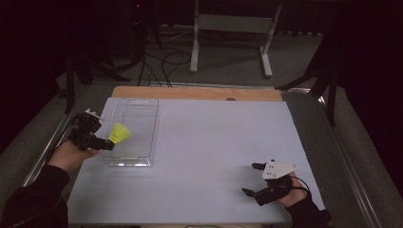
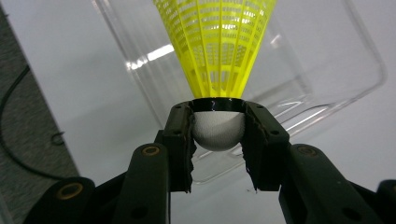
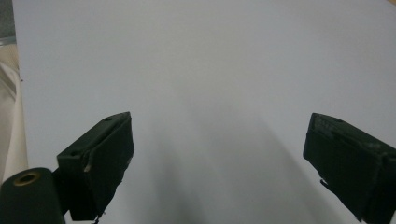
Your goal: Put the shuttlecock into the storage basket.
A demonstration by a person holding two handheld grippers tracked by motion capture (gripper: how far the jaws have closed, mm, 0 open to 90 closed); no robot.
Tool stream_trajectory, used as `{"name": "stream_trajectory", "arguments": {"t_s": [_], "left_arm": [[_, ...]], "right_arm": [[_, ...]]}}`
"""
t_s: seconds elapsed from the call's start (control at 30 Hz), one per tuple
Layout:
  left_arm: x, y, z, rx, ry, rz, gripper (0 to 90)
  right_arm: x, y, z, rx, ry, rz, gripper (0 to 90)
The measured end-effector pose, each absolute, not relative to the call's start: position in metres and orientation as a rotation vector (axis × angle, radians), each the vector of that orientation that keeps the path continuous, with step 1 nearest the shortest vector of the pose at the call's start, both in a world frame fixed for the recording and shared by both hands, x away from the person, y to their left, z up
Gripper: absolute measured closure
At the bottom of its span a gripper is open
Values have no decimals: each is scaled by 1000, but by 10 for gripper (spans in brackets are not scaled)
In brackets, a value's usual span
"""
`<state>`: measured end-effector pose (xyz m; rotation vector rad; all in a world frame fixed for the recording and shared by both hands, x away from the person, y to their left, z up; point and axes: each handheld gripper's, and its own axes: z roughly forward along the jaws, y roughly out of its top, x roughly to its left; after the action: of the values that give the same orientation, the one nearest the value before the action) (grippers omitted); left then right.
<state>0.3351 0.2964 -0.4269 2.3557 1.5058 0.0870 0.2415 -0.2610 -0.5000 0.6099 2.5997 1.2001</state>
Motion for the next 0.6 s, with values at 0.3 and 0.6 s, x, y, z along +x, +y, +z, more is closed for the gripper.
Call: {"name": "stream_trajectory", "arguments": {"t_s": [0.3, 0.6], "left_arm": [[340, 295, -434, 2398, 1529, 37, 650], [343, 294, -438, 2432, 1535, 14, 646]], "right_arm": [[242, -262, -501, 613, 2608, 1199, 88], [242, -262, -501, 615, 2611, 1200, 88]]}}
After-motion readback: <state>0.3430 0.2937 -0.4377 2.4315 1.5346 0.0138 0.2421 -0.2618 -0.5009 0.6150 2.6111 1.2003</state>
